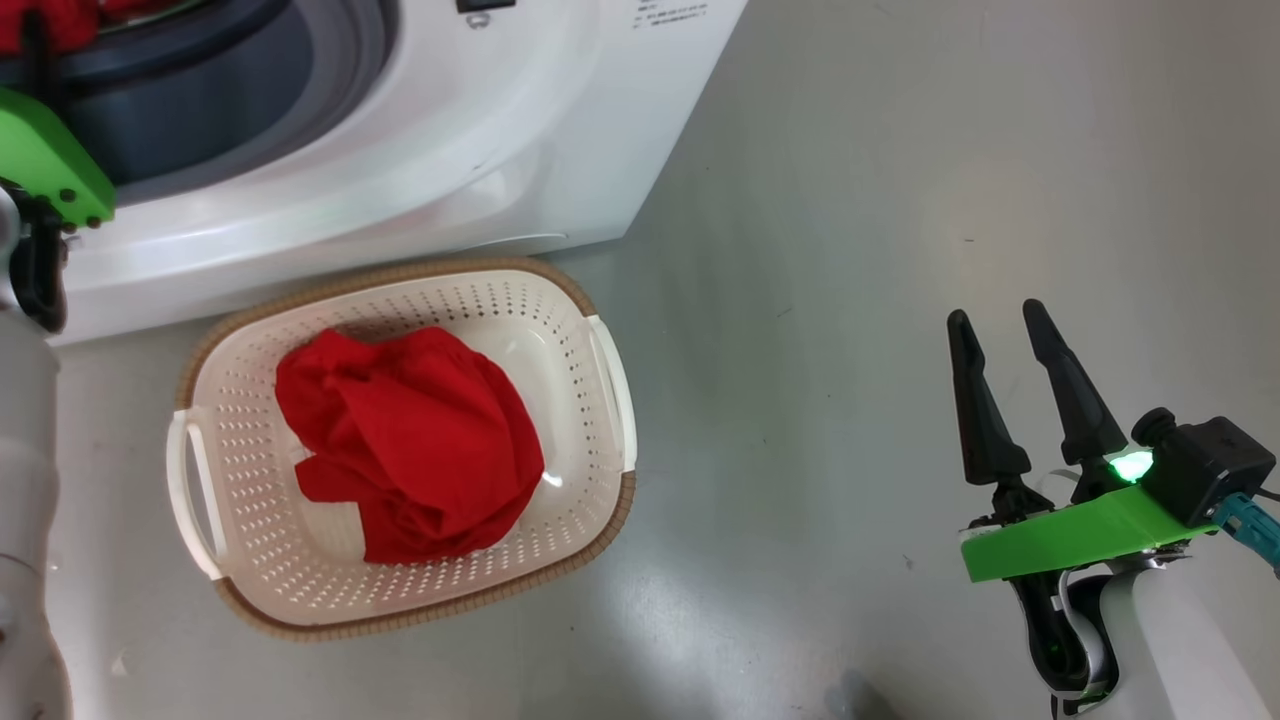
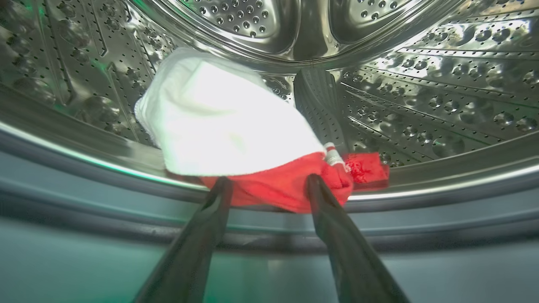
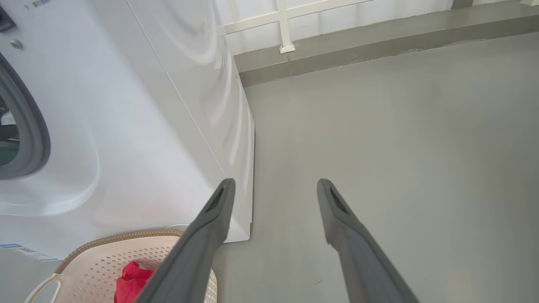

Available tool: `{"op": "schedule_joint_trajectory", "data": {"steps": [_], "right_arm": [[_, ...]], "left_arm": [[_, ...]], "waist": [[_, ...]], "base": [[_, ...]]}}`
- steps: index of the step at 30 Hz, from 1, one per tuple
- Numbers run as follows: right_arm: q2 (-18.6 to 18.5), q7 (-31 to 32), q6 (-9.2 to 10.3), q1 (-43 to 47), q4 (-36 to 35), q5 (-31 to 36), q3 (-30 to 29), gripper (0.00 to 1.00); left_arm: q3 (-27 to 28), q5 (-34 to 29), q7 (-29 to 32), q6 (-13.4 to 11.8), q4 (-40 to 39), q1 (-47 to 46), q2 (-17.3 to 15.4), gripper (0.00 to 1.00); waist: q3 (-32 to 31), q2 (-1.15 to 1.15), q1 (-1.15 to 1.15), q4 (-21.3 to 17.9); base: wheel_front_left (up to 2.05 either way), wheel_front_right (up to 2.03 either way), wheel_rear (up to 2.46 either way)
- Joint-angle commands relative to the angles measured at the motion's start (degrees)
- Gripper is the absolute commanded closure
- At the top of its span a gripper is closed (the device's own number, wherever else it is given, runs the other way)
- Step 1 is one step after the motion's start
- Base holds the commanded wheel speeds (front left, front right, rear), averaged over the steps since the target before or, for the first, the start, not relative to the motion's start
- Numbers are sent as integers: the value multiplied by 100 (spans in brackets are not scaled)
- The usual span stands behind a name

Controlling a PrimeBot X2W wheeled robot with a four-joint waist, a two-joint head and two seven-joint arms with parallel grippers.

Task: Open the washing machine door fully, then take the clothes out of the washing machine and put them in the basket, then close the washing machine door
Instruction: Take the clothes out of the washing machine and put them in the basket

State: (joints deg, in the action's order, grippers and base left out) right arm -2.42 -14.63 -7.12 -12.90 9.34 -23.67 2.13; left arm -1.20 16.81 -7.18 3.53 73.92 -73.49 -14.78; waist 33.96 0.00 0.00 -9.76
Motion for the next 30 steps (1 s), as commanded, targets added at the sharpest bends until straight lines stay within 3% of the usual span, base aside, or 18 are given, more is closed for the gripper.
{"op": "schedule_joint_trajectory", "data": {"steps": [1,3,21,30], "right_arm": [[-45,-37,-36,-15,-146,-19,119,0],[-45,-37,-36,-10,-145,-22,110,0],[-45,-37,-36,17,-83,120,28,0],[-45,-37,-36,87,-28,274,-65,0]], "left_arm": [[35,38,-103,16,-85,-107,-314,72],[6,37,-160,38,-73,-103,-308,100],[-178,119,-766,295,-269,287,22,100],[158,-16,-780,333,-2238,1446,263,100]], "waist": [[14,0,0,-18],[6,0,0,-18],[-315,0,0,239],[-619,0,0,517]], "base": [[0,0,0],[0,0,0],[0,0,0],[0,0,0]]}}
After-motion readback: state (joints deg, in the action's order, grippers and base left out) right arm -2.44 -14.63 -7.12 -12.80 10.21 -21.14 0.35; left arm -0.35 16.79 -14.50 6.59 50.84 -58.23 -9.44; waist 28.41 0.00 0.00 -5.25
